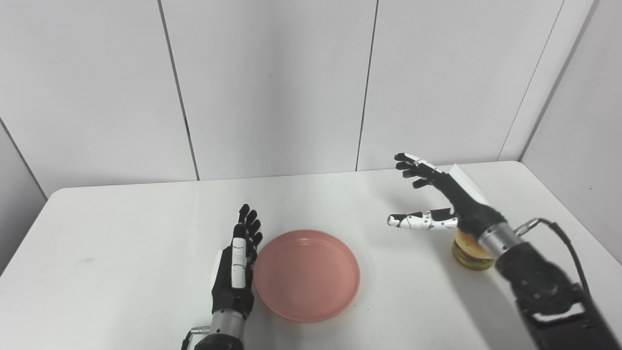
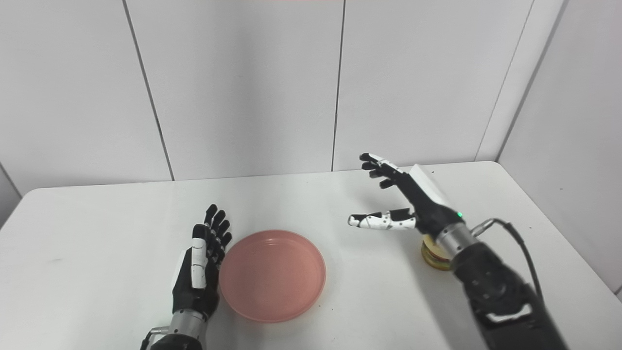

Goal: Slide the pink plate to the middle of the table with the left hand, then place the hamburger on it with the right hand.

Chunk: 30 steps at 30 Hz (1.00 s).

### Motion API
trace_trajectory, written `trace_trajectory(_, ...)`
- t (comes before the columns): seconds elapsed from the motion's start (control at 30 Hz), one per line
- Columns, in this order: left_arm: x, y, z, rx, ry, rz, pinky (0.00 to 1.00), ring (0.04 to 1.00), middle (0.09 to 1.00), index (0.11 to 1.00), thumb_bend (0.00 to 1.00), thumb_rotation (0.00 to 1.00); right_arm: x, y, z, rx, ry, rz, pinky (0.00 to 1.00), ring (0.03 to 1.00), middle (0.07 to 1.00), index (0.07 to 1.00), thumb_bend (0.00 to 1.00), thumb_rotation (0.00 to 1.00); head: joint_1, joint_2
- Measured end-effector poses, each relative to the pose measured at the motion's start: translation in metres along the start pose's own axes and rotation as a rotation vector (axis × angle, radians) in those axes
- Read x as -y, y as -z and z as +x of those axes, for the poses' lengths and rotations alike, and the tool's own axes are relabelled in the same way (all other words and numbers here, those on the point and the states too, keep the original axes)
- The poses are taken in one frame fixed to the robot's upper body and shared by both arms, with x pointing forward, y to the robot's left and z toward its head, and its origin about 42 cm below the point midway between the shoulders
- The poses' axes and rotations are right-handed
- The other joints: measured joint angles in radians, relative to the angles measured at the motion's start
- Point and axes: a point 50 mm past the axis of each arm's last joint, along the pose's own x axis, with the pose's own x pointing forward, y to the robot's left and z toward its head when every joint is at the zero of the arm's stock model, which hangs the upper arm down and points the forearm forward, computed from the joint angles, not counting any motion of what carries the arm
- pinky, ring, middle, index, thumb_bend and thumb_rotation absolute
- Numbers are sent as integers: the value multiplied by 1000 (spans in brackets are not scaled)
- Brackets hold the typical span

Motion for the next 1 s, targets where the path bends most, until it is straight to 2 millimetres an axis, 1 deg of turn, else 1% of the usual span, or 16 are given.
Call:
trace_trajectory(0.03, 0, 0, 0, 0, 2, 1, 1000, 1000, 1000, 1000, 773, 1000, 8, 1, 0, -9, -7, -32, 831, 898, 900, 858, 871, 289, 5, 0)
trace_trajectory(0.1, 0, 0, 0, 0, 3, 1, 1000, 1000, 1000, 1000, 769, 1000, 23, 3, -1, -38, -15, -101, 810, 875, 877, 849, 884, 277, 5, 0)
trace_trajectory(0.2, 1, 0, 0, 0, 5, 9, 1000, 1000, 1000, 1000, 770, 1000, 32, 6, -4, -61, -14, -171, 788, 847, 850, 840, 888, 254, 0, 5)
trace_trajectory(0.37, 1, -1, 0, 1, 7, 15, 1000, 1000, 1000, 1000, 765, 1000, 36, 12, -9, -104, -52, -260, 781, 860, 869, 855, 907, 247, -18, 6)
trace_trajectory(0.4, 1, -1, 0, 0, 8, 16, 1000, 1000, 1000, 1000, 764, 1000, 37, 16, -9, -122, -72, -286, 780, 860, 869, 856, 907, 247, -18, 6)
trace_trajectory(0.47, 1, -1, 0, 0, 11, 15, 1000, 1000, 1000, 1000, 757, 1000, 40, 24, -10, -157, -92, -317, 768, 866, 866, 853, 945, 260, -24, 3)
trace_trajectory(0.5, 1, -1, 0, 0, 14, 16, 1000, 1000, 1000, 1000, 762, 1000, 42, 29, -10, -178, -105, -327, 770, 867, 869, 854, 976, 286, -32, 5)
trace_trajectory(0.53, 1, -1, 0, -1, 15, 17, 1000, 1000, 1000, 1000, 763, 1000, 43, 34, -11, -195, -119, -329, 771, 867, 870, 855, 989, 287, -32, 5)
trace_trajectory(0.6, 0, -1, 0, -1, 15, 18, 1000, 1000, 1000, 1000, 760, 1000, 45, 42, -11, -225, -142, -332, 760, 864, 880, 864, 1000, 320, -40, 6)
trace_trajectory(0.7, 0, -1, 0, 0, 14, 17, 1000, 1000, 1000, 1000, 760, 1000, 45, 44, -12, -238, -183, -348, 773, 886, 891, 872, 1000, 307, -44, 11)
trace_trajectory(0.77, 0, -1, 0, 0, 14, 15, 1000, 1000, 1000, 1000, 762, 1000, 44, 45, -12, -243, -208, -360, 801, 920, 915, 881, 1000, 279, -46, 14)
trace_trajectory(0.83, 0, -1, 0, 0, 15, 9, 1000, 1000, 1000, 1000, 769, 1000, 43, 46, -13, -250, -230, -371, 802, 929, 926, 888, 998, 282, -49, 17)
trace_trajectory(0.9, 0, -1, 0, 1, 16, 4, 1000, 1000, 1000, 1000, 765, 1000, 43, 47, -13, -260, -243, -380, 809, 936, 933, 898, 1000, 331, -52, 17)
trace_trajectory(0.93, 0, -1, 0, 1, 17, 4, 1000, 1000, 1000, 1000, 765, 1000, 43, 49, -14, -267, -252, -384, 816, 941, 938, 904, 1000, 373, -54, 18)
trace_trajectory(0.97, 0, -1, -1, 2, 18, 5, 1000, 1000, 1000, 1000, 765, 1000, 43, 52, -16, -280, -265, -384, 816, 942, 938, 905, 1000, 377, -54, 18)
trace_trajectory(1.0, -1, -1, -1, 2, 18, 6, 1000, 1000, 1000, 1000, 766, 1000, 42, 56, -17, -293, -276, -381, 826, 949, 947, 905, 1000, 418, -54, 20)
